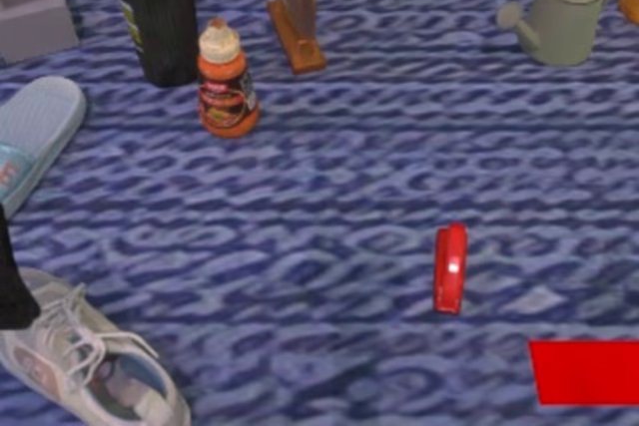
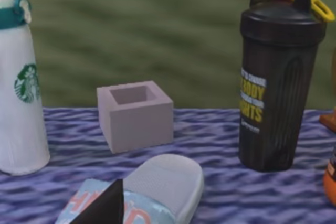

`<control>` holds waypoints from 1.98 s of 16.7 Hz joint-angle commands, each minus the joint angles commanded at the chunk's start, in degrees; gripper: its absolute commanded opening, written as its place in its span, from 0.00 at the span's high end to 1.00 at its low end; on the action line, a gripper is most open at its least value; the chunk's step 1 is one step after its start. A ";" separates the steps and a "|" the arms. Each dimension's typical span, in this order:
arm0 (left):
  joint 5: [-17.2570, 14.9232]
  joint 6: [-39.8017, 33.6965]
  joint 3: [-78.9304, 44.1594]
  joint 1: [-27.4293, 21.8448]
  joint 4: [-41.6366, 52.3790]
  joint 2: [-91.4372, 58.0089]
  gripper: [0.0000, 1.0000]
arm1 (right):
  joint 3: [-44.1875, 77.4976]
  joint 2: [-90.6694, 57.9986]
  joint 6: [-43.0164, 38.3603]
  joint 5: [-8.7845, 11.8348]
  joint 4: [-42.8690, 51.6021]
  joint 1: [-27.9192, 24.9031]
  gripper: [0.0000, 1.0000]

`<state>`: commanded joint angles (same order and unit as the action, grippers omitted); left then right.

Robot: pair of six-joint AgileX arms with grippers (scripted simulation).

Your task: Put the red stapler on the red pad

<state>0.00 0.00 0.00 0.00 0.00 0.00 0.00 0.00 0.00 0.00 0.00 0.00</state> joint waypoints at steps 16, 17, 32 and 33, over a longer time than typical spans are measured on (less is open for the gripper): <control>0.00 0.00 0.00 0.00 0.00 0.00 0.00 | 47.88 -57.88 -21.23 0.01 36.21 -16.54 0.00; 0.00 0.00 0.00 0.00 0.00 0.00 0.00 | 52.47 -64.42 -23.28 0.01 39.96 -18.17 0.00; 0.00 0.00 0.00 0.00 0.00 0.00 0.00 | 94.54 -114.37 -41.54 0.06 70.08 -32.38 0.00; 0.00 0.00 0.00 0.00 0.00 0.00 0.00 | 94.54 -114.37 -41.54 0.06 70.08 -32.38 0.00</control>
<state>0.00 0.00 0.00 0.00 0.00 0.00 94.54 -114.37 -41.54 0.06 70.08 -32.38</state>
